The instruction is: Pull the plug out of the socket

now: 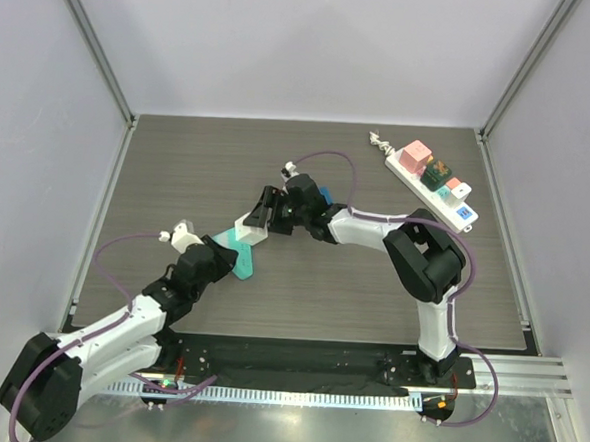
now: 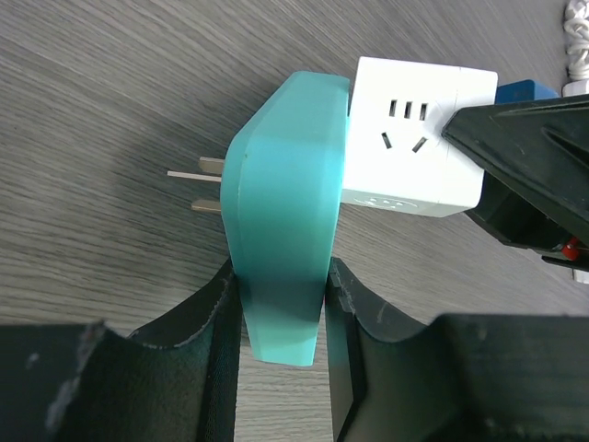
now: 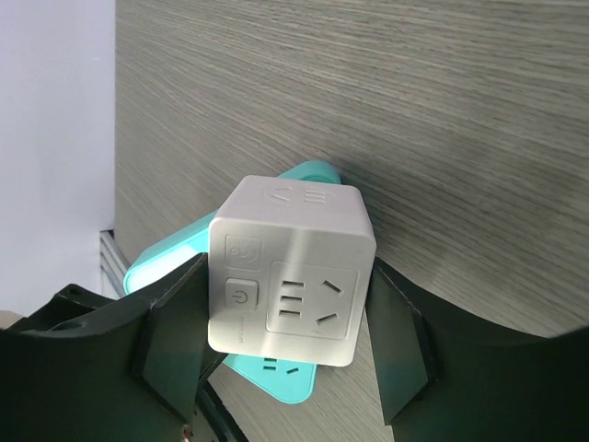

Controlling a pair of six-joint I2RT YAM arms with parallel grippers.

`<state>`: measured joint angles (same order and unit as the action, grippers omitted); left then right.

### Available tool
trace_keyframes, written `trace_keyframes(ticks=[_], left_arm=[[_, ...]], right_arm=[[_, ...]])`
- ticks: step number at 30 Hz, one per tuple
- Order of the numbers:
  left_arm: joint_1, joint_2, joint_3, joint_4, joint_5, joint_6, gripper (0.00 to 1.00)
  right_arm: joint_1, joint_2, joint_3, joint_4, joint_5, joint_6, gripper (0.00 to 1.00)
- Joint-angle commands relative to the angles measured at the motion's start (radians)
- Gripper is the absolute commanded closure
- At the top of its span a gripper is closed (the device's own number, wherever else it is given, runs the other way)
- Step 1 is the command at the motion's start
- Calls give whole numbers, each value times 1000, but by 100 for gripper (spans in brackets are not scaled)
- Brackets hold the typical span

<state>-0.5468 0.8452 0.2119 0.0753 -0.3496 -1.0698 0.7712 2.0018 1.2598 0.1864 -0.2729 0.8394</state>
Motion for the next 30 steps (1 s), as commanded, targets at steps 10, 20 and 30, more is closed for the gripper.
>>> trace_keyframes(ticks=[10, 20, 30], left_arm=[[-13, -21, 9, -112, -140, -24, 100], [-13, 29, 37, -140, -157, -44, 100], [-13, 52, 52, -164, -170, -64, 100]], right_arm=[[-73, -132, -100, 155, -188, 62, 99], [-49, -179, -36, -157, 99, -167, 99], [-127, -150, -160, 238, -267, 56, 99]])
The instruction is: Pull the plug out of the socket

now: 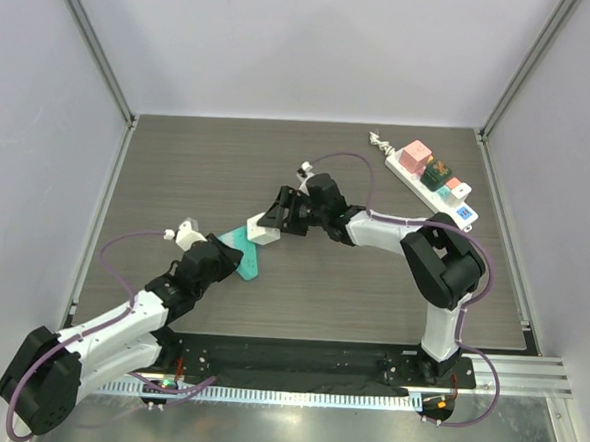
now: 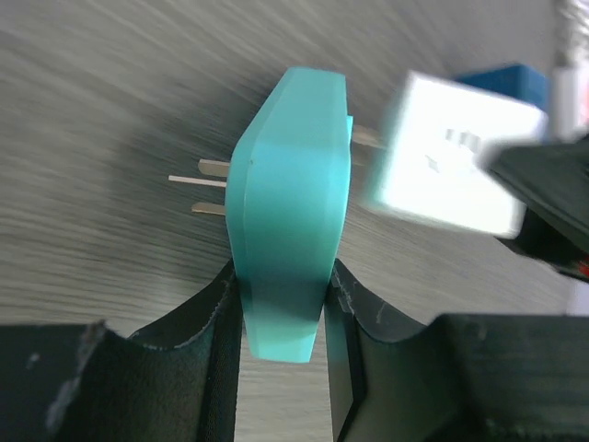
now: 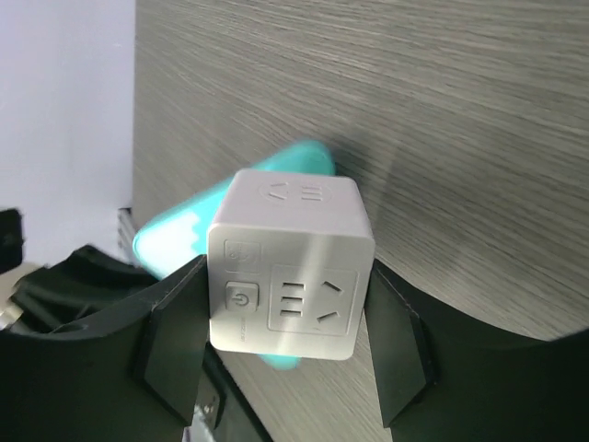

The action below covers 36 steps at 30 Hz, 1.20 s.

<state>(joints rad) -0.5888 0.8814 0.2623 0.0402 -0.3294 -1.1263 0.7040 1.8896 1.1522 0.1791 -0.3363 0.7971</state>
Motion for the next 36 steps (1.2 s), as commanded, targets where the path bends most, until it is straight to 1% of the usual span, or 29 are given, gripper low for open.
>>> trace_keyframes(ticks=[1, 2, 3, 4, 5, 6, 11, 16, 18, 21, 24, 28, 30, 31, 32, 33, 35, 36], left_arm=[[29, 17, 3, -132, -191, -7, 100], [29, 21, 6, -132, -191, -6, 100], [29, 28, 9, -132, -192, -7, 100], [29, 34, 11, -134, -189, -6, 100], [29, 37, 17, -132, -189, -4, 100], [29, 44, 17, -132, -186, -3, 100], [29, 33, 11, -122, -181, 3, 100], [29, 13, -1, -112, -178, 8, 100], [29, 8, -3, -111, -177, 10, 100], [29, 14, -3, -108, -175, 13, 100], [29, 21, 0, -105, -172, 16, 100], [29, 24, 0, -100, -169, 20, 100], [29, 25, 0, -95, -168, 23, 100], [29, 25, 2, -94, -166, 25, 100], [29, 27, 2, -92, -165, 25, 100], [29, 28, 2, -92, -165, 25, 100], [29, 28, 2, -92, -165, 25, 100], [27, 28, 2, -92, -165, 25, 100]], right_arm=[[-67, -34, -54, 256, -230, 128, 99], [-66, -38, -49, 241, -204, 110, 99], [-61, -47, -16, 86, -146, 55, 99], [-32, -56, 15, -22, -71, -11, 99], [-17, -75, 45, -115, 12, -132, 99], [-11, -79, 76, -206, 128, -160, 99], [-58, -72, 76, -185, 126, -162, 99], [-72, 26, 184, -185, 63, -179, 99], [-72, 52, 223, -185, 63, -179, 99], [-77, 112, 271, -182, 62, -174, 99], [-89, 152, 290, -185, 26, -157, 98], [-92, 166, 284, -184, 5, -160, 92], [-93, 166, 276, -185, 2, -167, 86], [-97, 166, 274, -184, -3, -171, 80], [-98, 167, 270, -184, -10, -170, 78], [-101, 166, 265, -184, -10, -173, 72], [-107, 163, 256, -184, -4, -190, 64], [-107, 158, 254, -185, 9, -199, 53]])
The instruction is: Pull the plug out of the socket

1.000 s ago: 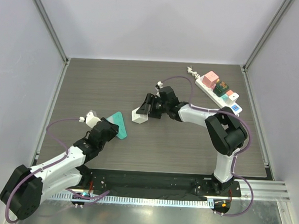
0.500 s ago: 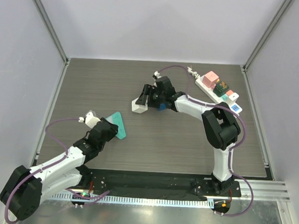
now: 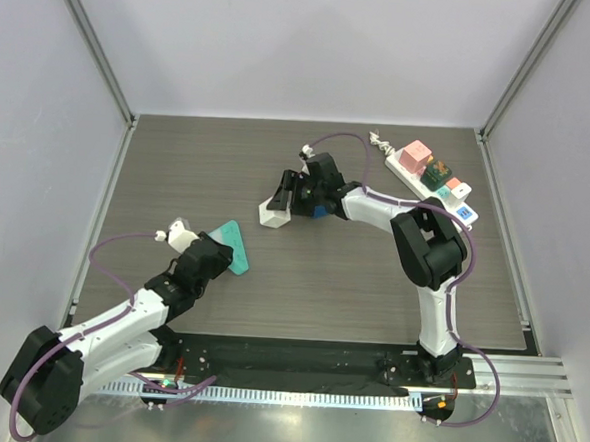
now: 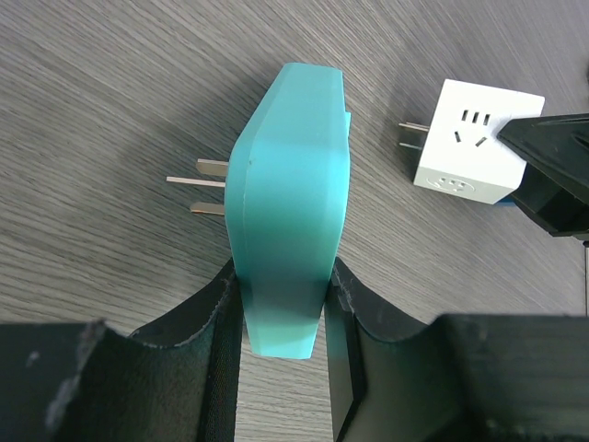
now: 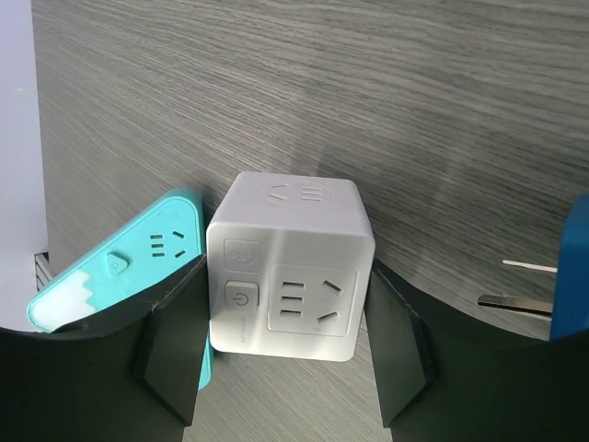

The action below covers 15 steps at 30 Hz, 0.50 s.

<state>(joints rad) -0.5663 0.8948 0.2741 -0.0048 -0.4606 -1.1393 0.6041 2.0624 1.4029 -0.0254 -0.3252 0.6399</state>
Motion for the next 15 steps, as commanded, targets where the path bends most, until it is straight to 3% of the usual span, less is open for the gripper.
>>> trace_keyframes(ticks=[1, 3, 7, 15], left_arm=[[6, 19, -9, -46, -33, 38, 100], [6, 27, -3, -56, -39, 33, 100], [6, 50, 33, -83, -46, 33, 100], [9, 41, 71, -126, -108, 16, 100]], right_arm=[[-9, -18, 5, 16, 2, -51, 49], [-10, -31, 18, -2, 11, -83, 33], [-9, -48, 67, -44, 21, -126, 13], [-9, -113, 183, -192, 46, -216, 3]])
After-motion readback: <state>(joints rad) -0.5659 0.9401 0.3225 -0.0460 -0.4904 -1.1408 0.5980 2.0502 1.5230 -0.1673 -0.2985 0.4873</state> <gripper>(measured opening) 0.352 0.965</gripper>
